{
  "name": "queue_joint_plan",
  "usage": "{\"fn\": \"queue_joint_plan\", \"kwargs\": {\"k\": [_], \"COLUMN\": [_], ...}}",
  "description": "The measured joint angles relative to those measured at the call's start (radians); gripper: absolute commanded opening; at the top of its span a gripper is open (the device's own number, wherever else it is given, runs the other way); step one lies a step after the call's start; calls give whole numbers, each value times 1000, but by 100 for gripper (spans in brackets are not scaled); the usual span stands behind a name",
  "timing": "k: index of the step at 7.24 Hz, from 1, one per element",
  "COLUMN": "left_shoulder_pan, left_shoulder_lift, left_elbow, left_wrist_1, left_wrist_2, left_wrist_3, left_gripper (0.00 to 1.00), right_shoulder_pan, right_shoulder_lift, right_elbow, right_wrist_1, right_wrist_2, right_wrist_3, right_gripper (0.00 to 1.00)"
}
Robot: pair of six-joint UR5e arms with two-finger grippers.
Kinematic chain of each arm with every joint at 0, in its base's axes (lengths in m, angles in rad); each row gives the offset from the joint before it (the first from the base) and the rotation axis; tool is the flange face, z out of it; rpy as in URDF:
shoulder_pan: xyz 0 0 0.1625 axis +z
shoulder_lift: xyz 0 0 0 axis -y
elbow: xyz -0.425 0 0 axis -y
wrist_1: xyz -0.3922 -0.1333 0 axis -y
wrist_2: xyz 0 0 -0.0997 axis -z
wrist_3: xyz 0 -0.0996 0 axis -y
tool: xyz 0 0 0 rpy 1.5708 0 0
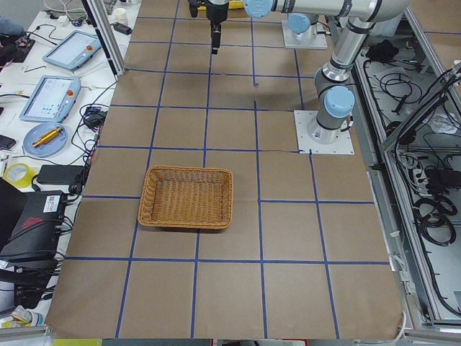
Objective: Transfer tape with both arms
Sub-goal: 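Move the right gripper over the yellow crate above the tape roll, then grasp the yellow tape roll with the right gripper and lift it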
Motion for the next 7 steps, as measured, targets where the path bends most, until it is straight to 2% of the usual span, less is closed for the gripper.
{"fn": "queue_joint_plan", "kwargs": {"k": [1, 3, 6, 7], "left_shoulder_pan": [0, -1, -2, -2], "left_shoulder_lift": [2, 3, 5, 5], "left_elbow": [-2, -4, -7, -7], "left_wrist_1": [1, 1, 1, 1], "left_wrist_2": [-1, -2, -2, -2], "left_wrist_3": [0, -1, -1, -1], "left_gripper": [100, 100, 100, 100], "right_shoulder_pan": [-68, -117, -127, -128], "right_shoulder_lift": [40, 80, 140, 167], "right_elbow": [10, 41, 53, 54], "right_wrist_1": [-11, -22, -43, -62], "right_wrist_2": [56, 117, 128, 128], "right_wrist_3": [-8, -11, -3, -1], "right_gripper": [100, 99, 89, 79]}}
